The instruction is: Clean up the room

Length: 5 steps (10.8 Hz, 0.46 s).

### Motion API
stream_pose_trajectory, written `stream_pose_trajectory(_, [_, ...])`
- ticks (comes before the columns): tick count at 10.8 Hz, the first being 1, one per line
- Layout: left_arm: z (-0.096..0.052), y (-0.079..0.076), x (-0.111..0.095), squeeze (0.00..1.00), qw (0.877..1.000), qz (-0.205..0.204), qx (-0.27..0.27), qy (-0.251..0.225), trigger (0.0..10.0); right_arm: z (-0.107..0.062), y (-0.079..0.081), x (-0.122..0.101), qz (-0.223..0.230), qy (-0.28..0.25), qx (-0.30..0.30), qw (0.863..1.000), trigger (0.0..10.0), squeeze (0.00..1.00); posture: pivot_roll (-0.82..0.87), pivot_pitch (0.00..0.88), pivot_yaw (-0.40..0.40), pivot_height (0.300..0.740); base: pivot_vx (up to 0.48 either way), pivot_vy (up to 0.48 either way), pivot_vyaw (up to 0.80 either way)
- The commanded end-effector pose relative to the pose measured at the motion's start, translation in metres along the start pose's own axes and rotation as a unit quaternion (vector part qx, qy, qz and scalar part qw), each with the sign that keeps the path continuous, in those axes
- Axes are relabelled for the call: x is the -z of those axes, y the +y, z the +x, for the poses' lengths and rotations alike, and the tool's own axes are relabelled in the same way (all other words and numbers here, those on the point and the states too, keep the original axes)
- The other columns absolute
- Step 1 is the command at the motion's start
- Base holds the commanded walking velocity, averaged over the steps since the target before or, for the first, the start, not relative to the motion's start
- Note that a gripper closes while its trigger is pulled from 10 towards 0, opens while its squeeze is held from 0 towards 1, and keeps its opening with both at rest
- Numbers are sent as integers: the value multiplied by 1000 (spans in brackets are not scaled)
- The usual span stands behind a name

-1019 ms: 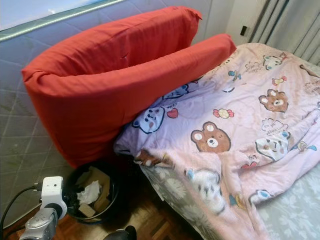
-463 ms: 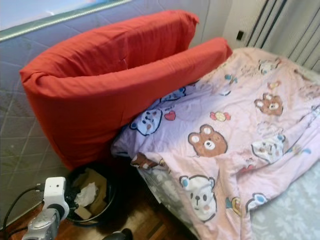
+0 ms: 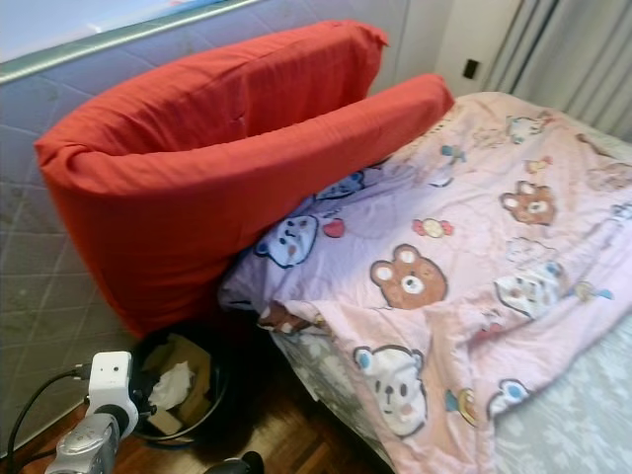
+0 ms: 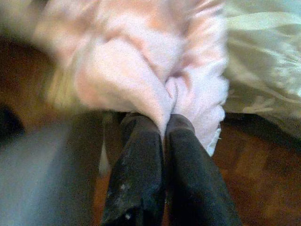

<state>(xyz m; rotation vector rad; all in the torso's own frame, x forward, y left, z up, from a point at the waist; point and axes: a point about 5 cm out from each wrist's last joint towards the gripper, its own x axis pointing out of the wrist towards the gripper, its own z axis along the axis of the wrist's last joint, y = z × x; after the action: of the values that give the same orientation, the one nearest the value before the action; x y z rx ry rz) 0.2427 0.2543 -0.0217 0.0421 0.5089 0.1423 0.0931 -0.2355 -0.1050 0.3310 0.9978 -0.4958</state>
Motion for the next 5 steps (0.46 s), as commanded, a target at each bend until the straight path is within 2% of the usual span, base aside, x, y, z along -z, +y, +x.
stream_pose_trajectory(1, [-6,2,17,0,999,1,-4,38,10000,-2,-11,1,48,-8,13,999,10000,0,157,137,-4,740,0,0,0])
stream_pose_trajectory(3, [-13,4,32,0,998,1,-7,63,10000,-1,-10,-7,56,-30,3,998,10000,0,160,139,-3,740,0,0,0])
stream_pose_trajectory(5, [-15,3,36,0,998,3,-5,67,10000,-1,-7,-8,50,-35,2,998,10000,0,165,145,-3,740,0,0,0])
